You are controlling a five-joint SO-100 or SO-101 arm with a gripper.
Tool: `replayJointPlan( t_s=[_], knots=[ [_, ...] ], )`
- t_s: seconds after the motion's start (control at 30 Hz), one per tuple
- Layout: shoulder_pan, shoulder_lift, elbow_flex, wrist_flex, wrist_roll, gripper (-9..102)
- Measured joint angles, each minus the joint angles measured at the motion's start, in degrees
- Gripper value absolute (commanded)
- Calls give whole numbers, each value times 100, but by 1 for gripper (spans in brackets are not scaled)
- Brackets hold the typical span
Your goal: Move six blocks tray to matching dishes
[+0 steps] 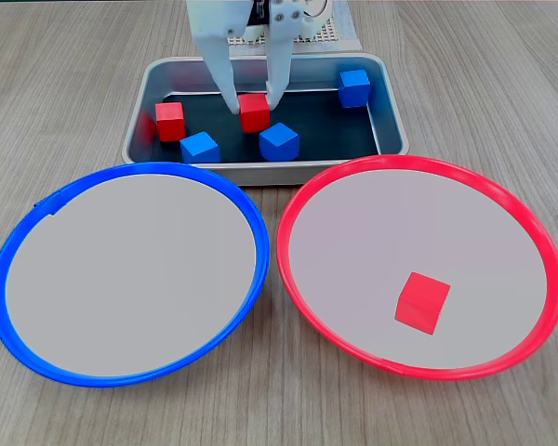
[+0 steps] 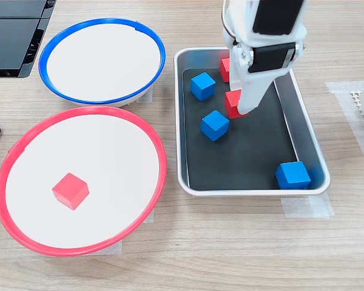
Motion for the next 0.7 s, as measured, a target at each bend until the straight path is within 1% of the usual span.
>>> replayJointPlan(
  t_s=[0.03,0.1,0.13,0.17,0.2,0.27,0.33,0.4,0.5,0.53,0.6,0.63,0.67,0.7],
  knots=[
    [-211,35,-316,475,229,0],
    [-606,44,-1046,1327,1020,0],
    [-809,35,-1397,1582,1538,0],
    [-1055,-18,-1740,1652,2092,0],
    [-1345,-141,-2092,1494,2839,0],
    [-1521,-369,-2355,1169,3902,0],
    [-1521,-721,-2505,290,5019,0],
    [-1538,-1107,-2531,-589,5616,0],
    [-1582,-1723,-2707,-1397,5889,0],
    [-1547,-2004,-2856,-1652,5994,2],
    [-1468,-2417,-3182,-1863,6056,12],
    [-1468,-2558,-3252,-1793,6038,20],
    [-1468,-2619,-3278,-1837,6038,23],
    [-1468,-2628,-3278,-1846,5959,22]
  ],
)
